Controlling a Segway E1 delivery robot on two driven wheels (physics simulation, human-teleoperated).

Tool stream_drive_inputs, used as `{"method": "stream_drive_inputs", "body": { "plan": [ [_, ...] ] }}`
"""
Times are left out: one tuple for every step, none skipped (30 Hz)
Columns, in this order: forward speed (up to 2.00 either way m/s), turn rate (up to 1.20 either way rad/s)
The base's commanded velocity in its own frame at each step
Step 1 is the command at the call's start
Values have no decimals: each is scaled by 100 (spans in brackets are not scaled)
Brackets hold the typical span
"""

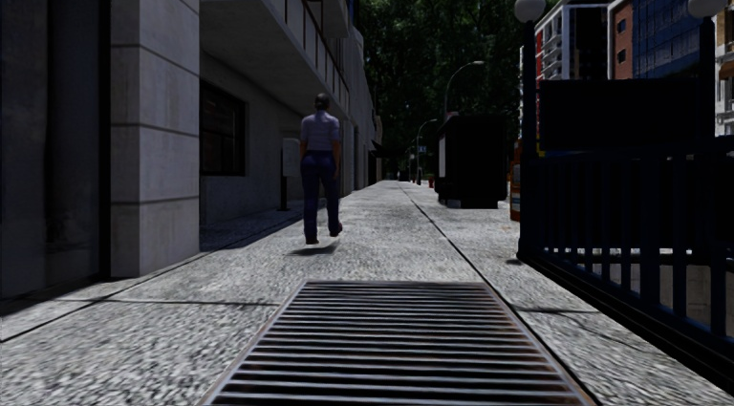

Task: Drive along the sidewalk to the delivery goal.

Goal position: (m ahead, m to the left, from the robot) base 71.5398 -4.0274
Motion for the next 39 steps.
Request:
{"method": "stream_drive_inputs", "body": {
  "plan": [
    [200,-27],
    [200,-27],
    [200,-25],
    [200,-5],
    [200,0],
    [200,0],
    [200,0],
    [200,0],
    [200,0],
    [200,0],
    [200,-6],
    [200,-23],
    [200,-23],
    [200,-26],
    [200,-22],
    [200,-3],
    [200,-3],
    [200,0],
    [200,0],
    [200,0],
    [200,0],
    [200,-20],
    [200,-30],
    [200,-32],
    [200,-32],
    [200,-32],
    [200,-32],
    [200,-32],
    [200,-29],
    [200,-17],
    [200,-8],
    [200,-8],
    [200,-5],
    [200,-4],
    [200,0],
    [200,0],
    [200,0],
    [200,0],
    [200,0]
  ]
}}
